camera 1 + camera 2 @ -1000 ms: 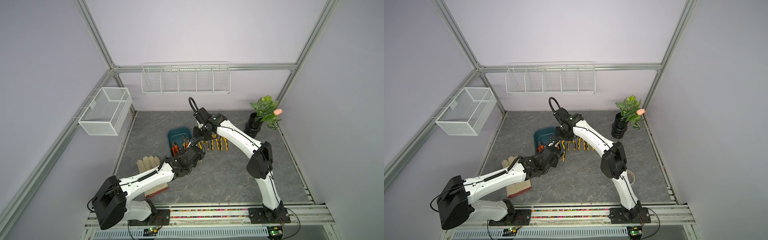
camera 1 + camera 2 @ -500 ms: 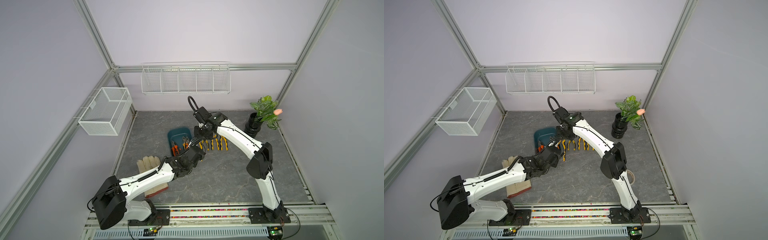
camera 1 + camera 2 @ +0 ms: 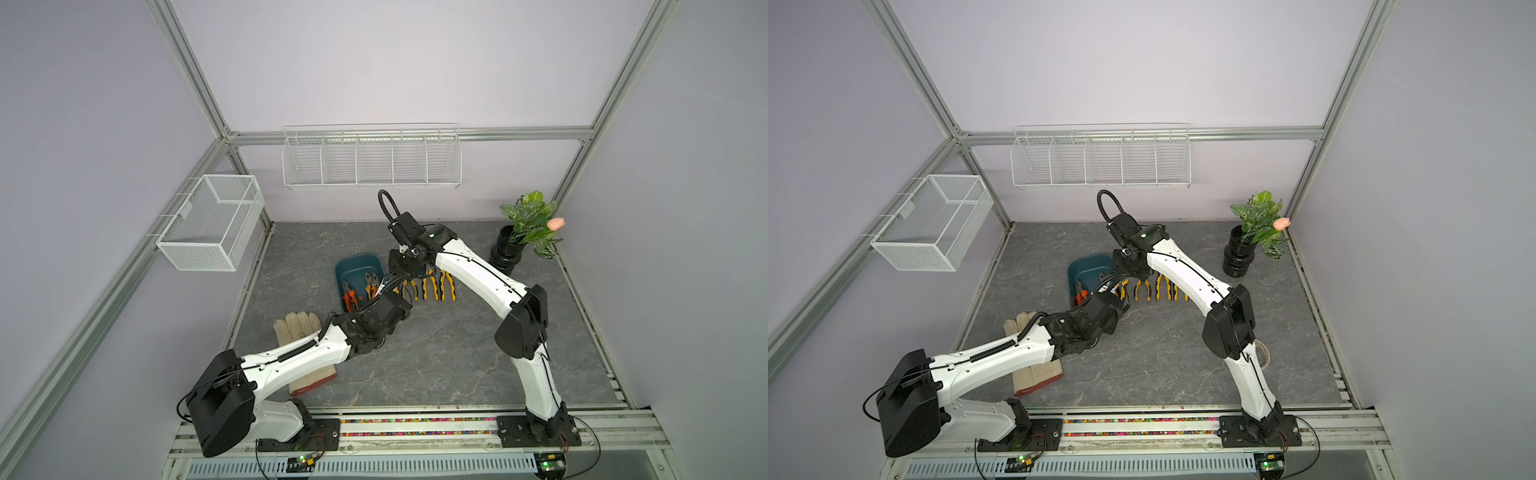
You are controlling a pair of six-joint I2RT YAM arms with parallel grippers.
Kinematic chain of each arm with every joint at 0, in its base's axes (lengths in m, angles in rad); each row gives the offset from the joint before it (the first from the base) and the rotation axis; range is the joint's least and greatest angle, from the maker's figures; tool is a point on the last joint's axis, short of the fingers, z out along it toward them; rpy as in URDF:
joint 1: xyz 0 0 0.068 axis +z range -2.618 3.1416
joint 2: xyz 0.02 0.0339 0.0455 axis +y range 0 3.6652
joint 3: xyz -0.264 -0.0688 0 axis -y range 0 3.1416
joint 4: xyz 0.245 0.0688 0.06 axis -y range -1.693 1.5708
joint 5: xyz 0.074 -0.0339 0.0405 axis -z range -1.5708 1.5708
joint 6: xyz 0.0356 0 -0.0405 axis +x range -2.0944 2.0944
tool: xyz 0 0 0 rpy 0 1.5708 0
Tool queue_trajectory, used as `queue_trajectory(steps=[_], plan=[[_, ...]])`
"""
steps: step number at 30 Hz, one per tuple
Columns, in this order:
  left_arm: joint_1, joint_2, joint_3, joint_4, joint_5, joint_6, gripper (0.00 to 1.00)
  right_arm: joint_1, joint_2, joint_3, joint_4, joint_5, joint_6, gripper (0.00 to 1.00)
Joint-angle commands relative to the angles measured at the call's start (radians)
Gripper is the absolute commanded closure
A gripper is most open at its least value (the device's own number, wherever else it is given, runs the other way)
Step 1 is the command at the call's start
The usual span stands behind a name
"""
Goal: Take the pliers out of the storage box
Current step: Pick up the pliers from the storage box.
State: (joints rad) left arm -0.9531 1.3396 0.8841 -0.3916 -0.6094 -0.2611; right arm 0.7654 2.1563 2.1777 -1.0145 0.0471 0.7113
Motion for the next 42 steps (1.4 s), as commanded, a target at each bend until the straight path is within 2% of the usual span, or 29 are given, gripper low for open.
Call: queue_trajectory(steps=[1,14,16,19,23,32,37,40,42], plan=[[-0.001,0.001,0.053,0.058,-0.043,-0.01,1.0,0.006,-0.055,-0.052,0.005,-0.061,0.0,0.71],[-0.009,0.021,0.071,0.063,-0.043,-0.01,1.0,0.004,-0.046,-0.088,0.034,-0.1,0.025,0.62],[-0.01,0.024,0.073,0.064,-0.043,-0.008,1.0,0.005,-0.046,-0.088,0.035,-0.104,0.026,0.62],[-0.011,0.027,0.076,0.063,-0.043,-0.004,1.0,0.004,-0.049,-0.088,0.035,-0.099,0.029,0.68],[-0.01,0.035,0.082,0.064,-0.052,-0.008,1.0,0.0,-0.045,-0.091,0.045,-0.135,0.049,0.69],[-0.015,0.037,0.085,0.068,-0.069,-0.014,1.0,-0.002,-0.042,-0.122,0.083,-0.171,0.076,0.65],[-0.016,0.032,0.085,0.067,-0.12,-0.021,1.0,-0.003,-0.041,-0.136,0.094,-0.182,0.088,0.64],[-0.018,0.032,0.088,0.062,-0.138,-0.023,1.0,-0.004,-0.039,-0.145,0.1,-0.189,0.094,0.58],[-0.018,0.033,0.09,0.058,-0.142,-0.023,1.0,-0.004,-0.039,-0.155,0.106,-0.194,0.096,0.6]])
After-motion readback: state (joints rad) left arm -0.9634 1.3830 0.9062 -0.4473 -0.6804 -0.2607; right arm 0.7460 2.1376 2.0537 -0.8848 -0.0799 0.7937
